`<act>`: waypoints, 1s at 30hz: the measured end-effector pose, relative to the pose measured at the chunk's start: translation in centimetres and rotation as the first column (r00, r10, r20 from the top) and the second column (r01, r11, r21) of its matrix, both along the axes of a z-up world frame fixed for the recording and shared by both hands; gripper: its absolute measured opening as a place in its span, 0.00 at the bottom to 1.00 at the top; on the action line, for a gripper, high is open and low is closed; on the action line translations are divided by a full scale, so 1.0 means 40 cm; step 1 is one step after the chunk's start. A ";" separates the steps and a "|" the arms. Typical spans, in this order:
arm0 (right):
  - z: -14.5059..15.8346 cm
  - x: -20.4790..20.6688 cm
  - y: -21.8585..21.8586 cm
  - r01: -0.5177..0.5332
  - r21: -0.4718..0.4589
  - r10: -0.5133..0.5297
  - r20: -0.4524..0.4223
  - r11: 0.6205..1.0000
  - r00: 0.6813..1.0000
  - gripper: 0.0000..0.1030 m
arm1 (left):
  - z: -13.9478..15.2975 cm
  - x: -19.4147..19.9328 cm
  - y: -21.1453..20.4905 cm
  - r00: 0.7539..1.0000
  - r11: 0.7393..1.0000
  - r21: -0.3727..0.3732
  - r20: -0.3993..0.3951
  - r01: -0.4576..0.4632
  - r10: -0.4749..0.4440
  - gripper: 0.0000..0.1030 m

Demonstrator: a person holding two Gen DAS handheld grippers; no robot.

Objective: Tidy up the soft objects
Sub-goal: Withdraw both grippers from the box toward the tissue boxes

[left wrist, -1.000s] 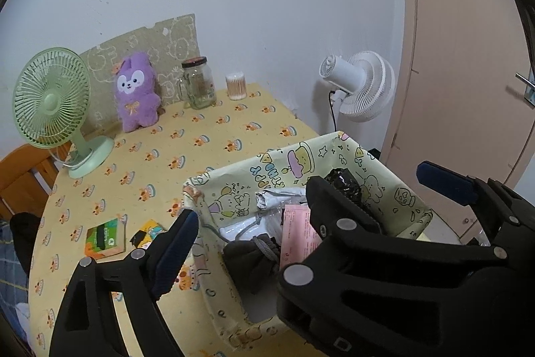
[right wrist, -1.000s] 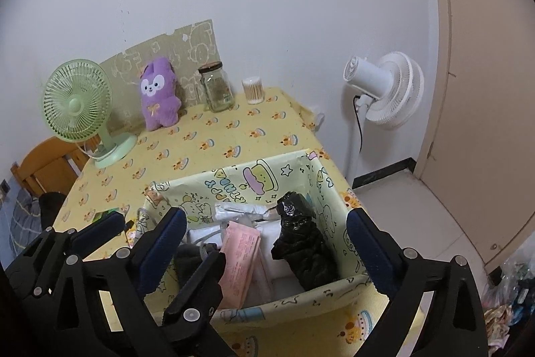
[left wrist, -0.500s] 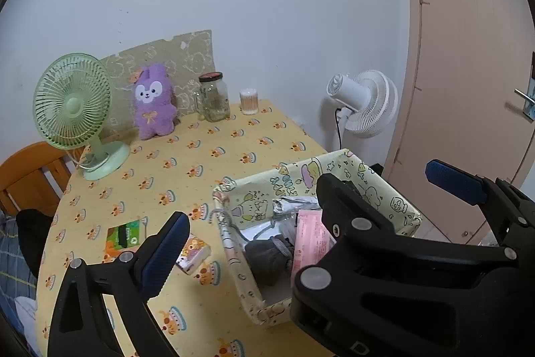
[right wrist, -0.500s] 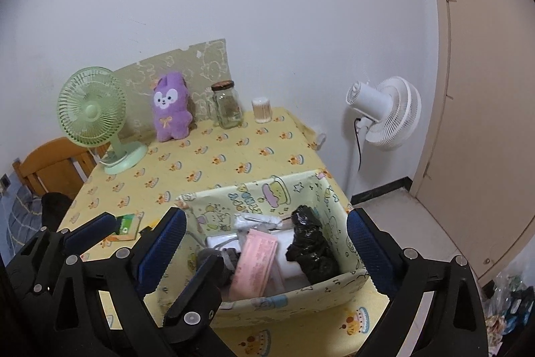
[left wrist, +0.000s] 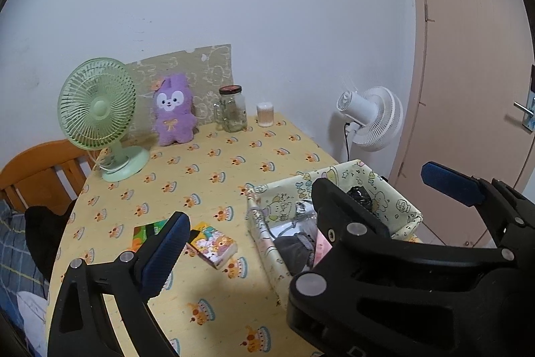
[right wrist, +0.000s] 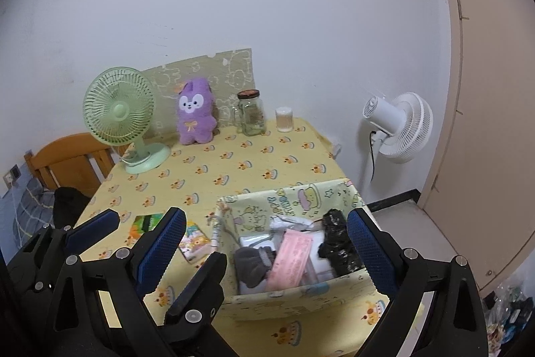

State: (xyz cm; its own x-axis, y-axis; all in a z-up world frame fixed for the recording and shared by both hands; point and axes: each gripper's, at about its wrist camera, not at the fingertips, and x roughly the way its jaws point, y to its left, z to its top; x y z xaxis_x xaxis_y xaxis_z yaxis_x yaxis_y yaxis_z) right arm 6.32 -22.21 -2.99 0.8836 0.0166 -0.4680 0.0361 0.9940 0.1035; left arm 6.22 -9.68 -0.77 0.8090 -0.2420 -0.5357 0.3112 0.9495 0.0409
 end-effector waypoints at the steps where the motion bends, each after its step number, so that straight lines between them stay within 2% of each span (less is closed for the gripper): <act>1: 0.002 -0.002 0.006 -0.007 0.003 0.007 0.002 1.000 1.000 0.96 | 0.002 -0.005 0.006 1.000 1.000 0.001 0.007 -0.007 0.007 0.95; 10: 0.009 -0.014 0.071 -0.052 -0.008 0.052 0.043 0.999 0.998 0.96 | 0.005 -0.029 0.069 0.997 0.998 -0.004 0.048 -0.056 0.057 0.95; 18: -0.015 0.001 0.137 -0.094 -0.016 0.094 0.049 0.995 0.994 0.96 | -0.018 -0.029 0.128 0.993 0.995 0.001 0.061 -0.102 0.102 0.92; 30: -0.074 0.056 0.221 -0.153 -0.042 0.154 0.022 0.987 0.988 0.92 | -0.088 0.010 0.204 0.985 0.985 0.008 0.014 -0.172 0.172 0.92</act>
State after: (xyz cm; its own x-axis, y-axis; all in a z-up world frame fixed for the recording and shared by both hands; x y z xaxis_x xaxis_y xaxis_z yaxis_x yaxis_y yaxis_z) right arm 8.56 -13.35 -5.95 0.8836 0.1344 -0.4485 -0.1189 0.9909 0.0626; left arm 6.61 -1.50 -4.29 0.8451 -0.0938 -0.5263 0.1423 0.9884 0.0524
